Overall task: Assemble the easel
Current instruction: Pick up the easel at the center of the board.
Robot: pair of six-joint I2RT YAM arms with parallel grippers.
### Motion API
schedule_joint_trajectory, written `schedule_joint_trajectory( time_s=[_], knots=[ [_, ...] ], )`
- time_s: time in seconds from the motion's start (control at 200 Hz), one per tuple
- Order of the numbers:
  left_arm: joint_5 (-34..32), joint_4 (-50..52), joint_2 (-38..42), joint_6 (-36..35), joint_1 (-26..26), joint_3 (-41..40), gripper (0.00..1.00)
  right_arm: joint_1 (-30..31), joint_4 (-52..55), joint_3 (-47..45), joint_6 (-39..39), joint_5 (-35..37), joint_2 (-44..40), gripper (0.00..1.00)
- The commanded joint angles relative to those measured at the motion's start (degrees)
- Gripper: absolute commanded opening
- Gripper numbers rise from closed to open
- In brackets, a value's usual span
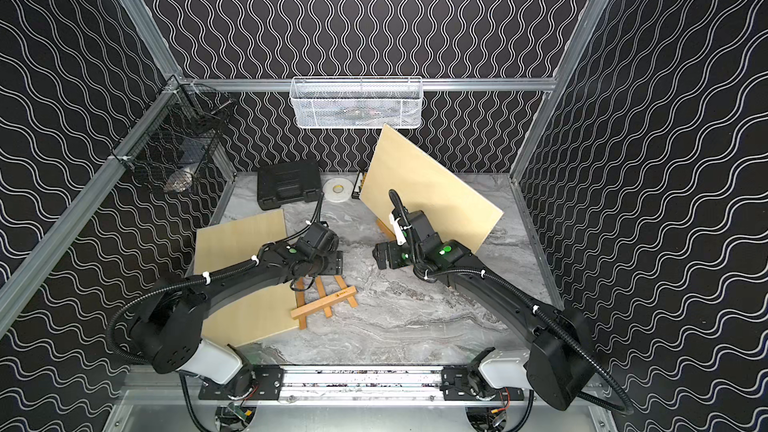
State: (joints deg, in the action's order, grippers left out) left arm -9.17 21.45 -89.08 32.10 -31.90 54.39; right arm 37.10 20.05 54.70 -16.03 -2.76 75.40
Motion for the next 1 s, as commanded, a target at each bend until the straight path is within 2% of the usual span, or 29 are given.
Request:
schedule_joint_trajectory(
  time_s=[0.0,0.601,0.701,0.996],
  knots=[
    [-1.4,0.0,-2.1,1.2,0.1,1.3,0.78,0.1,-9.9,-3.6,-2.0,-4.1,-0.4,1.0],
    [-3.3,-1.7,-9.4,5.4,0.2,3.2,0.64,0.2,-34.6,-21.1,0.6,-6.3,-0.5,1.0],
    [-4.0,-2.7,-9.4,7.0,0.2,2.3,0.6,0.3,-36.6,-22.5,1.0,-7.7,-0.4,1.0],
    [-2.8,-4.9,-11.1,10.3,0.0,1.1,0.51,1.8,-38.6,-24.7,2.1,-4.4,-0.9,1.0]
  ],
)
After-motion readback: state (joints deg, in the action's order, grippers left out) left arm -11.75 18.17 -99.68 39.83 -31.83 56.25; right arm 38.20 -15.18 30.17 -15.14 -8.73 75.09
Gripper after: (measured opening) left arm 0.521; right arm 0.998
